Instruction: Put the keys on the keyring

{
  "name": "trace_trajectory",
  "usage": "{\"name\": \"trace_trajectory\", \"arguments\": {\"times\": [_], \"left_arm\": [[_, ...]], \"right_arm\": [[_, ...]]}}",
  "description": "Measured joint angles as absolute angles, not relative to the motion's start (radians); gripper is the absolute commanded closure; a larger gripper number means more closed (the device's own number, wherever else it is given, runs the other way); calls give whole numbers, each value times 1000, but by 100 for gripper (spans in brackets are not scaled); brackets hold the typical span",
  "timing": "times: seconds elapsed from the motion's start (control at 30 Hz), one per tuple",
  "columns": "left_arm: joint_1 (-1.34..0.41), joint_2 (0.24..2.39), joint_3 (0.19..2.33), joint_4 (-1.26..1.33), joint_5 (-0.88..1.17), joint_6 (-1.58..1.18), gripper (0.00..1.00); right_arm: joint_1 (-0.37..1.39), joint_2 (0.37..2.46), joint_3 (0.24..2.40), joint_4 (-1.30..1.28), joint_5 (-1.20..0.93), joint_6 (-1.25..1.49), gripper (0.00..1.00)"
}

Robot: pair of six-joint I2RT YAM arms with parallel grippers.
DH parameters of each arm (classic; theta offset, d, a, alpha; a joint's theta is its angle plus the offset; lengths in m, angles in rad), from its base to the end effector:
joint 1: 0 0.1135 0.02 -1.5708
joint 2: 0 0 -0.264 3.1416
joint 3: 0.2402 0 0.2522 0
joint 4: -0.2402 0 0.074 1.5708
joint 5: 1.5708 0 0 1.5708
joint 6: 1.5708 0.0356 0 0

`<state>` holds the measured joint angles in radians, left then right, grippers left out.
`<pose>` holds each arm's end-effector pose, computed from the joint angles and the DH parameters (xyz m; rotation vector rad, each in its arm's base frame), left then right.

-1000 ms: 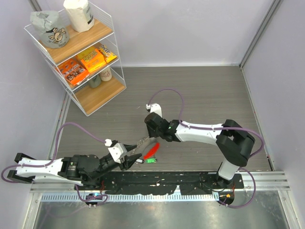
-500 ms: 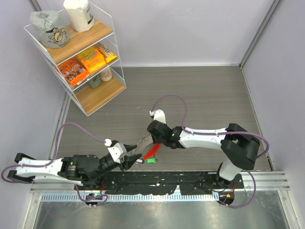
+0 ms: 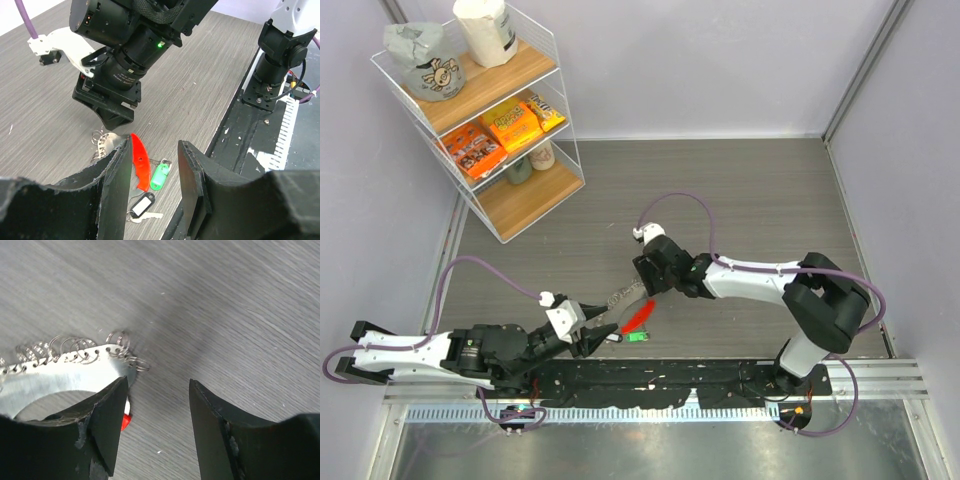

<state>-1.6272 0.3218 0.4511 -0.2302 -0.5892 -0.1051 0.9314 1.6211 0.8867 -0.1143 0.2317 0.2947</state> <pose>0.0137 -0.1087 0.2776 0.8150 1.5156 -0.8166 0.2018 0.2576 0.1760 -0.6532 2.3201 0.2940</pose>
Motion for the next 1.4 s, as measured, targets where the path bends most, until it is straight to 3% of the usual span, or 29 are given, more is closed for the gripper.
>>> {"name": "trace_trajectory", "arguments": {"times": [0.6, 1.4], "left_arm": [[-1627, 249, 449, -249, -574, -104, 53], [-1627, 187, 422, -280, -575, -105, 53]], "right_arm": [[801, 1683, 858, -32, -171, -79, 41], [826, 1715, 861, 48, -219, -158, 49]]}}
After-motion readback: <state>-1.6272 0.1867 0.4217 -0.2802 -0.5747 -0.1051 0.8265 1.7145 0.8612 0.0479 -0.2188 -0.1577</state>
